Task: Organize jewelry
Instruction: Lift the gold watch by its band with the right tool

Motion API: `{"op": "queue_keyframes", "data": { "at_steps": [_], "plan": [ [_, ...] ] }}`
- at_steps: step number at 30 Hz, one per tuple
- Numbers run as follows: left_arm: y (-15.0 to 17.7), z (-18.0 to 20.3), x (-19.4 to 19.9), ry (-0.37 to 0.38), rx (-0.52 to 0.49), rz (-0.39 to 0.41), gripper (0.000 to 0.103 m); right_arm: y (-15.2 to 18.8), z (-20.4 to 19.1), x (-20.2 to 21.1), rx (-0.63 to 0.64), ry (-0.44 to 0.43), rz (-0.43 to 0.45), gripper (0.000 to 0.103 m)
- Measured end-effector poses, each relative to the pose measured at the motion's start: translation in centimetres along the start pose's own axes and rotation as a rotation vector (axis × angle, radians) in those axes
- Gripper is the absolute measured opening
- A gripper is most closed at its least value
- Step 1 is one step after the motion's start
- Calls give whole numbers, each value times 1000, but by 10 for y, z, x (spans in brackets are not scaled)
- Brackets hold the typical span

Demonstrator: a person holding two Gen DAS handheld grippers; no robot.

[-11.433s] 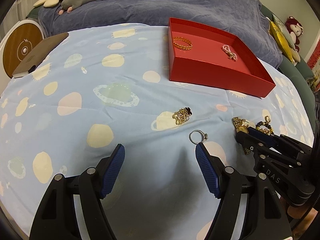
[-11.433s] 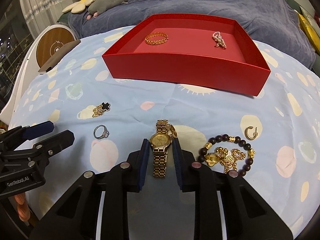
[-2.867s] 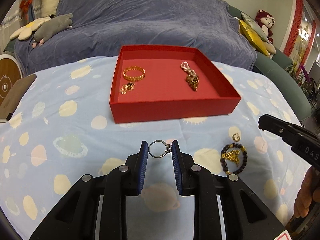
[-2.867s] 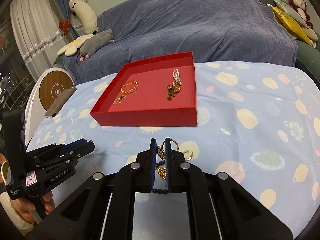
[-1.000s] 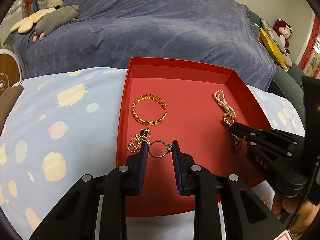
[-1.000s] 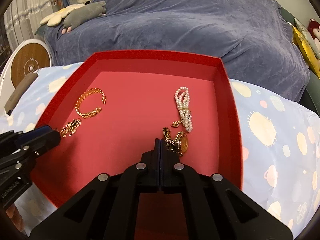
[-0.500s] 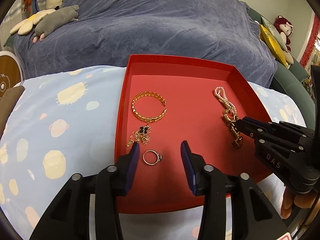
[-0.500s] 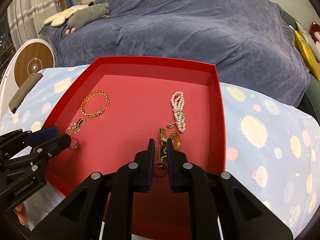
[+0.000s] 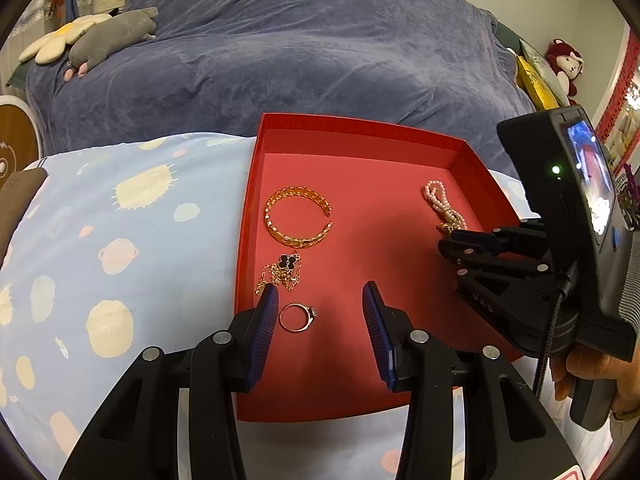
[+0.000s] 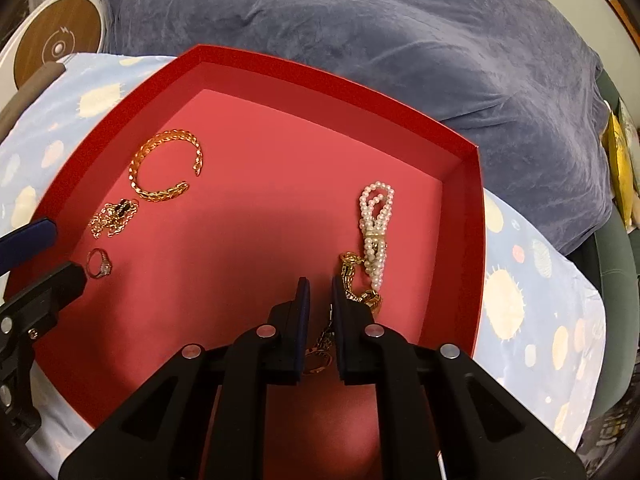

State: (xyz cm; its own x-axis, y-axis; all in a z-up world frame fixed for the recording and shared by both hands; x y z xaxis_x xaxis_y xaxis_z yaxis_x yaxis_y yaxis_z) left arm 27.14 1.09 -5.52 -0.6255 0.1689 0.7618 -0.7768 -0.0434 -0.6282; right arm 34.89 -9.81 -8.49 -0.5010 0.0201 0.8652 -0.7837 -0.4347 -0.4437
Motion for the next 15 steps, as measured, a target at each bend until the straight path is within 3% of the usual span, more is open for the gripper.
{"op": "queue_keyframes", "data": {
  "at_steps": [2, 6, 15],
  "plan": [
    [0, 0, 1, 6, 5, -1, 42, 1, 1, -2, 14, 15, -7, 0],
    [-2, -3, 4, 0, 22, 7, 42, 0, 11, 9, -64, -50, 29, 0],
    [-9, -4, 14, 15, 51, 27, 42, 3, 45, 74, -272, -216, 182, 0]
  ]
}}
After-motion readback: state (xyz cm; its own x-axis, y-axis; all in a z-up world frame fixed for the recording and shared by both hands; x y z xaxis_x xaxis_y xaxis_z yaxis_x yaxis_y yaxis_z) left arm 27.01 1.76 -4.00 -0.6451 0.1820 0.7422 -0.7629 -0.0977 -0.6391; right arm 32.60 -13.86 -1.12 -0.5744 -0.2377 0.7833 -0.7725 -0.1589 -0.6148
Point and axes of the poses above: each gripper's, at about its wrist camera, not at the fingertips, and x roughly against the way its jaws point, z to its right, y to its underside, the point moved 8 cm from there along -x, roughly the way its jaws point, and after that the axes turned 1 degree about z, right-handed, at the moved point
